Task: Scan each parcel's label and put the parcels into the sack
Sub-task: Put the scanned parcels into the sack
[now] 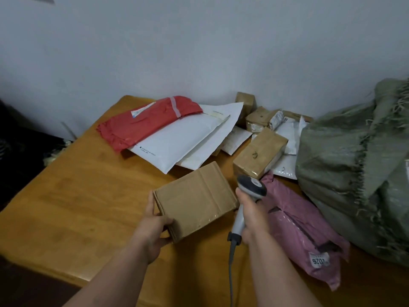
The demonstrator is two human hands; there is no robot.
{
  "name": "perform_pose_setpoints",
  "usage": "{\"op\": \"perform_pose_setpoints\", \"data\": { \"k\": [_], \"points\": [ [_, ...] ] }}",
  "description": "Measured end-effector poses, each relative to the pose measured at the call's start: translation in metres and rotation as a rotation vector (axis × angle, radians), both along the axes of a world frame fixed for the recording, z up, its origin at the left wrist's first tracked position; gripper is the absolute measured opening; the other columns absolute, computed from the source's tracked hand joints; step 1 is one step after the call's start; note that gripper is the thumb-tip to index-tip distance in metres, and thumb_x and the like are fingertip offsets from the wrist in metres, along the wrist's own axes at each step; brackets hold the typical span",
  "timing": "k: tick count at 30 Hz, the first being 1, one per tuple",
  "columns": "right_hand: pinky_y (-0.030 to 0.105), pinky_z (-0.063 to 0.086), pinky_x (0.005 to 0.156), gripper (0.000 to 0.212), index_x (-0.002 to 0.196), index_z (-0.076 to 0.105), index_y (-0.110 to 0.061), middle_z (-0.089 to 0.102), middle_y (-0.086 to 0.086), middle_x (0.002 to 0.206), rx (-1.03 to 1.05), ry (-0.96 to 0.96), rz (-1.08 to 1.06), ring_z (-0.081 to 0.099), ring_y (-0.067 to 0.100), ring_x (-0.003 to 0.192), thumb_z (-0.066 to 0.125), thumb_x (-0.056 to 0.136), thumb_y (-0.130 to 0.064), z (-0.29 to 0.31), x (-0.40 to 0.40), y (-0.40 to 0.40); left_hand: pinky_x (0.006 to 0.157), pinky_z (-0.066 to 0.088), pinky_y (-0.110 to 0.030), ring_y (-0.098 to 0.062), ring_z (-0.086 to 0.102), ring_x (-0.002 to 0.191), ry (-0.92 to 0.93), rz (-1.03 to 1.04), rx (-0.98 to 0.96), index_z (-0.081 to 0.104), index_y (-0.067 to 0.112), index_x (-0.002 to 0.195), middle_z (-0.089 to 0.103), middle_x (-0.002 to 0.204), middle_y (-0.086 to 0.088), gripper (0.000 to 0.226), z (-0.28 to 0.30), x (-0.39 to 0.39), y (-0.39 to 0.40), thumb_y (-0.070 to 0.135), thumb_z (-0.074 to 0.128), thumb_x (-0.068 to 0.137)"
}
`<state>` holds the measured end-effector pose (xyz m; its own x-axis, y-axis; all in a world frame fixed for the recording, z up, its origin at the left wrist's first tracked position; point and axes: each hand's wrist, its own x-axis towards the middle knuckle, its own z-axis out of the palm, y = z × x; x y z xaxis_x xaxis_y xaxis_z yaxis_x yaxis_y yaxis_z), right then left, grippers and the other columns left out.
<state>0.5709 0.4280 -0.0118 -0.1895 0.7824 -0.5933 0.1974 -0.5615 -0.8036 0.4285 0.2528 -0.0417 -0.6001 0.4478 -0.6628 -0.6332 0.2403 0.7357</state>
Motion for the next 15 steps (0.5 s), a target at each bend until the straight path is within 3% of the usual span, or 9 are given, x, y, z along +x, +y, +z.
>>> {"op": "perform_pose_setpoints", "data": {
  "k": [2,5,7,9,13,15],
  "points": [
    [0.045,0.048,0.091,0.052,0.127,0.055,-0.015,0.064,0.007,0.116,-0.003,0.01,-0.018,0.061,0.027,0.104,0.077,0.086,-0.039,0.006,0.007,0.002,0.074,0.054,-0.053,-0.035,0.054,0.115,-0.001,0.078,0.044,0.034,0.056,0.14,0.052,0.126,-0.005,0.076,0.005,0.007,-0.002,-0.001,0.055,0.095],
    [0.041,0.045,0.086,0.049,0.126,0.057,-0.015,0.067,0.005,0.117,-0.01,0.057,-0.043,0.061,0.024,0.101,0.076,0.087,-0.037,0.011,0.017,0.003,0.081,0.052,-0.054,-0.034,0.052,0.115,0.013,0.227,0.061,0.045,0.035,0.121,0.048,0.128,-0.004,0.031,0.017,0.015,-0.004,0.037,0.062,0.095],
    [0.045,0.047,0.097,0.048,0.128,0.06,-0.013,0.069,0.003,0.118,-0.015,0.096,-0.037,0.062,0.026,0.109,0.076,0.088,-0.035,0.016,0.021,0.0,0.09,0.051,-0.059,-0.03,0.048,0.115,0.021,0.305,0.016,0.043,0.028,0.113,0.043,0.124,-0.001,0.042,0.02,0.02,-0.006,0.055,0.064,0.088],
    [0.051,0.045,0.107,0.046,0.127,0.061,-0.013,0.07,0.004,0.118,-0.021,0.133,-0.028,0.062,0.029,0.114,0.075,0.088,-0.033,0.021,0.025,-0.003,0.081,0.055,-0.054,-0.027,0.049,0.107,0.049,0.348,-0.018,0.044,0.026,0.107,0.045,0.117,-0.002,0.04,0.025,0.027,-0.009,0.05,0.068,0.087],
    [0.054,0.044,0.108,0.031,0.11,0.065,-0.014,0.068,0.005,0.112,-0.004,0.166,0.026,0.061,0.031,0.114,0.076,0.088,-0.033,0.036,0.035,-0.002,0.067,0.057,-0.045,-0.03,0.059,0.1,-0.009,0.375,0.056,0.043,0.029,0.139,0.054,0.12,-0.01,0.055,0.03,0.038,-0.017,0.015,0.068,0.092],
    [0.054,0.044,0.109,0.038,0.118,0.066,-0.012,0.069,0.005,0.115,0.015,0.19,0.067,0.06,0.031,0.116,0.076,0.088,-0.033,0.042,0.038,-0.001,0.067,0.056,-0.045,-0.026,0.059,0.1,-0.013,0.343,0.124,0.054,0.028,0.134,0.059,0.117,-0.007,0.046,0.036,0.043,-0.019,0.003,0.059,0.095]
  ]
}}
